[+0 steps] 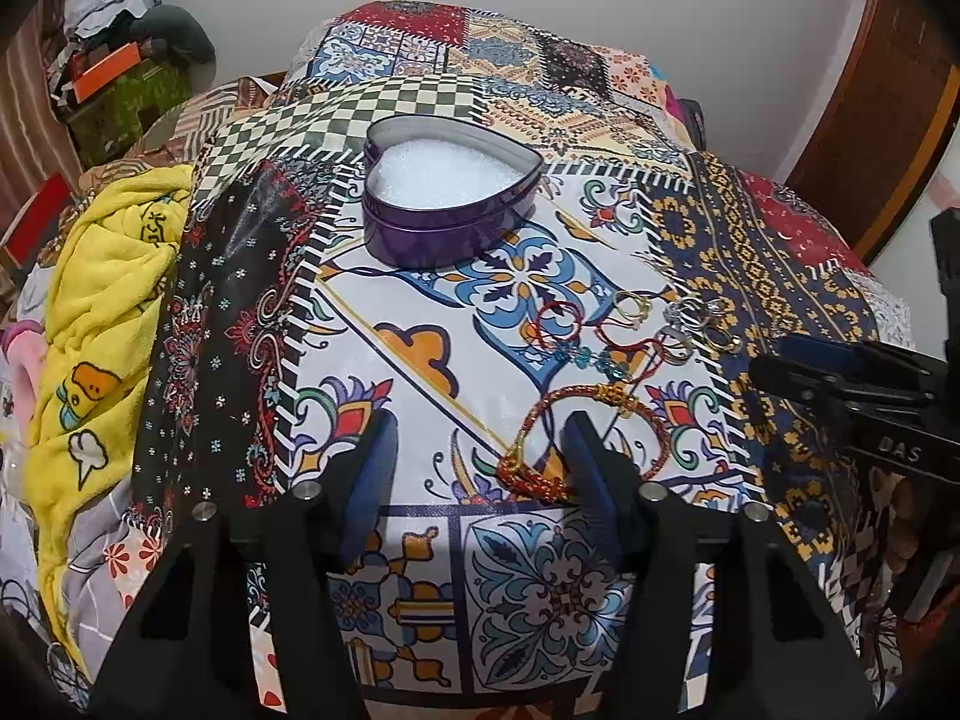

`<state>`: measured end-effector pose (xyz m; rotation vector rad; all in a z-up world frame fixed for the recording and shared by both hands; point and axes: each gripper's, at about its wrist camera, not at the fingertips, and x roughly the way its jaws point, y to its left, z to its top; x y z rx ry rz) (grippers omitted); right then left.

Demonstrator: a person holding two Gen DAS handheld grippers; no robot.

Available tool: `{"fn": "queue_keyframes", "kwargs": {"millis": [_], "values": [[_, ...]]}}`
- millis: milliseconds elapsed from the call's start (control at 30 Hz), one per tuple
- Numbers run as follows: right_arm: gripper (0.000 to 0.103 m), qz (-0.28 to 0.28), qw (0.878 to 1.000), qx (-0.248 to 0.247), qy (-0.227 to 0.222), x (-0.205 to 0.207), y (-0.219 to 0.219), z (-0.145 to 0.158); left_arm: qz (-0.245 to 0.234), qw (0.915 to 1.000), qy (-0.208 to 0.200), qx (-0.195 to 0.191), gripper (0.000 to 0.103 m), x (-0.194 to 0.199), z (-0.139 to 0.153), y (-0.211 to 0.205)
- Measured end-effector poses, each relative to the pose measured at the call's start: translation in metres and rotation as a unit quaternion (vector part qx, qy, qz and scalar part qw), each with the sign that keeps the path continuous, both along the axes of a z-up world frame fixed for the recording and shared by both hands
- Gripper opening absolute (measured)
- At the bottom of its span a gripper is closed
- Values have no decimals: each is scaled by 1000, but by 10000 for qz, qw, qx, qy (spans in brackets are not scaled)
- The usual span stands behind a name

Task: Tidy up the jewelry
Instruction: 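Lower both tools toward the scattered jewelry beside the purple heart tin, then grasp the red-gold bracelet with the left tool while the right tool grasps a gold ring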

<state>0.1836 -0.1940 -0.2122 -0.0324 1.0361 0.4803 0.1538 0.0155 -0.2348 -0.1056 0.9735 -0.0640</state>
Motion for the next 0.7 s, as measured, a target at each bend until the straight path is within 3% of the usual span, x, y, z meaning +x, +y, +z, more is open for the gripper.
{"fn": "queue_keyframes", "kwargs": {"millis": [167, 333, 467, 533, 700], "values": [[40, 113, 9999, 25, 93, 5, 6, -4, -40, 9999, 2, -93, 42, 0, 0, 0], [32, 215, 9998, -17, 51, 11, 13, -4, -121, 9997, -6, -234, 22, 1, -1, -1], [26, 277, 9996, -105, -25, 11, 19, -6, -197, 9993, -12, -319, 12, 2, -3, -4], [17, 289, 9995, -116, -60, 11, 21, -6, -215, 9991, -11, -374, 6, 3, -4, -5], [15, 278, 9995, -112, -79, 8, 22, -4, -212, 9989, -21, -428, 5, 2, -2, -5]]}}
